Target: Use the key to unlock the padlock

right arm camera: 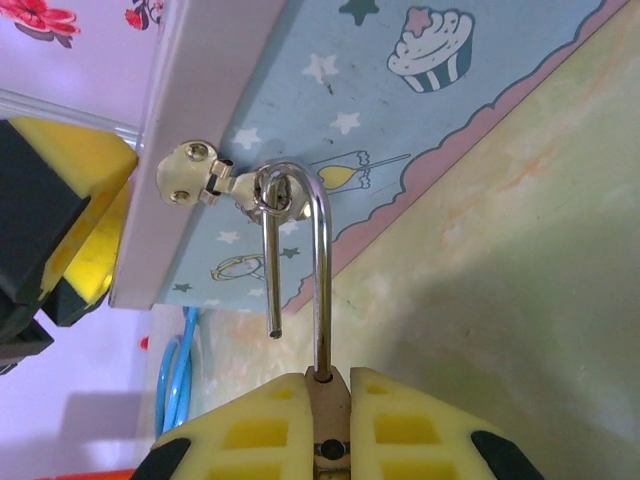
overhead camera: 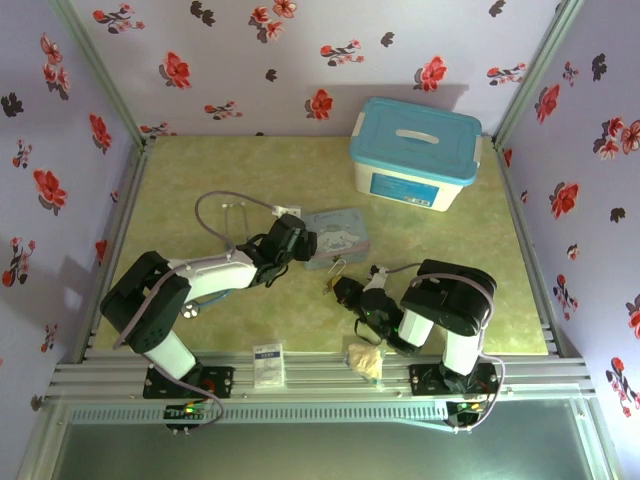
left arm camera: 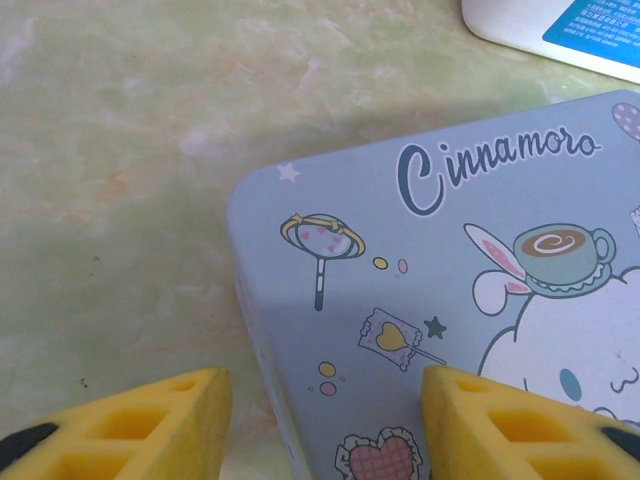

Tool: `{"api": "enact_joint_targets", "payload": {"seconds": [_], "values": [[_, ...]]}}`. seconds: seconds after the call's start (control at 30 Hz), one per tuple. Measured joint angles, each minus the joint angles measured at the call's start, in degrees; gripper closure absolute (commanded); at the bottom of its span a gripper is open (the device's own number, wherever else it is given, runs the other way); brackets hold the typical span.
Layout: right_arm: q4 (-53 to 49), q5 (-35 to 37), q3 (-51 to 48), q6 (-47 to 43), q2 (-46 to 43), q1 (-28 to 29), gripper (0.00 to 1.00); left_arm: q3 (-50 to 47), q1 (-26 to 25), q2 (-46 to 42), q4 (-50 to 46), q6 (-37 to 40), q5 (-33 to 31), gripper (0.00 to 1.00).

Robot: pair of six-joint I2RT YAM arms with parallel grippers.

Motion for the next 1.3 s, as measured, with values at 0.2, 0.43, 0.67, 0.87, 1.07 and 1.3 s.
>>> {"api": "enact_joint_targets", "payload": {"seconds": [0.2,0.43,0.67,0.87,1.07,1.3], "values": [[-0.48,2.99,3.02,0.00,0.02,0.48,1.00,0.00,0.15,0.00,0.00,1.09,-0.24,0.49],[-0.31,6.01,3.06,-0.02,0.02,0.24,1.00,-0.02,0.15,0.00,0.02,1.27,-0.22,0.49],[-0.09,5.81,1.55,-0.04,0.00,-1.70,1.00,-0.28,0.09,0.00,0.57,1.29,0.00,0.50],[-0.13,4.37,1.31,-1.20,-2.08,-3.87,1.00,-0.28,0.11,0.00,0.63,2.10,0.22,0.50],[-0.17,4.28,1.29,-1.79,-2.95,-4.44,1.00,-0.28,0.11,0.00,0.68,2.49,0.24,0.51],[-0.11,3.89,0.79,-1.95,-2.97,-5.57,1.00,-0.28,0.11,0.00,0.76,2.51,0.63,0.51]]}}
